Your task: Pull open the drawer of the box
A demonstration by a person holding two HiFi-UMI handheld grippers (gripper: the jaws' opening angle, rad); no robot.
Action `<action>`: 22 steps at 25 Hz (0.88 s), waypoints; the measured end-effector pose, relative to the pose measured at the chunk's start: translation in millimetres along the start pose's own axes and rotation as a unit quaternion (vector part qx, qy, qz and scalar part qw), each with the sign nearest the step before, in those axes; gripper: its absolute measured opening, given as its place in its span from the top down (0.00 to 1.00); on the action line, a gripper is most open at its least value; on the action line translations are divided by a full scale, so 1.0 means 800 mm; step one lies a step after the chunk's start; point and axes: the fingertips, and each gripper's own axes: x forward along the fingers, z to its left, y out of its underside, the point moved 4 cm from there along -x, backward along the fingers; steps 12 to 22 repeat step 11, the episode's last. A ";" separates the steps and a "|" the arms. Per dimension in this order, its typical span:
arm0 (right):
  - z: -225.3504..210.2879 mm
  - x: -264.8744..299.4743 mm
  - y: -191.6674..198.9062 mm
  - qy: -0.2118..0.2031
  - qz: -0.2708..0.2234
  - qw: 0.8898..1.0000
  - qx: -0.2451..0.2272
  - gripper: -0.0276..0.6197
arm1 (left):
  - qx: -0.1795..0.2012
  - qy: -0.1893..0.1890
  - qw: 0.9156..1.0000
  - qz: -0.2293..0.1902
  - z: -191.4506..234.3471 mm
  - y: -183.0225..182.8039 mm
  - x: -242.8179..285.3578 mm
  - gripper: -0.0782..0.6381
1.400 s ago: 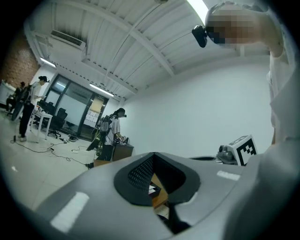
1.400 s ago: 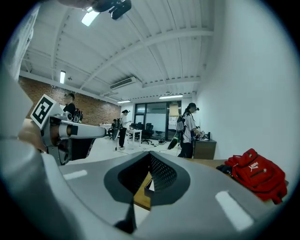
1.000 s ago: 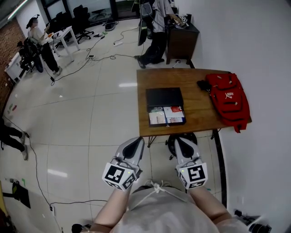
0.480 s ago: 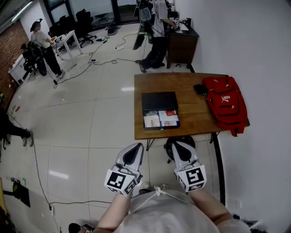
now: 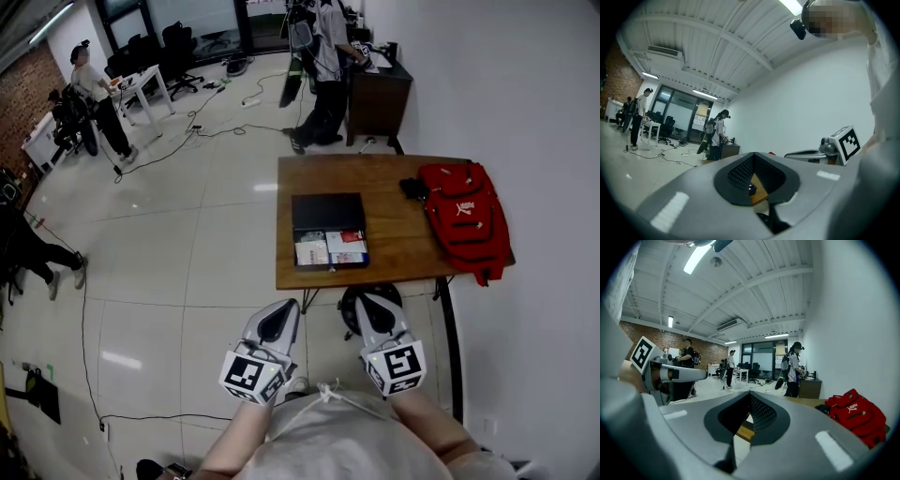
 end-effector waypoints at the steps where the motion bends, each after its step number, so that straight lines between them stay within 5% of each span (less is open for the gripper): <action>1: -0.001 0.000 0.000 0.000 0.000 1.000 0.000 0.95 | 0.001 0.000 1.000 0.000 0.000 0.000 0.001 0.89; 22: -0.007 -0.002 0.000 0.002 -0.002 1.000 0.007 0.95 | 0.003 0.002 1.000 0.001 -0.005 0.001 0.006 0.89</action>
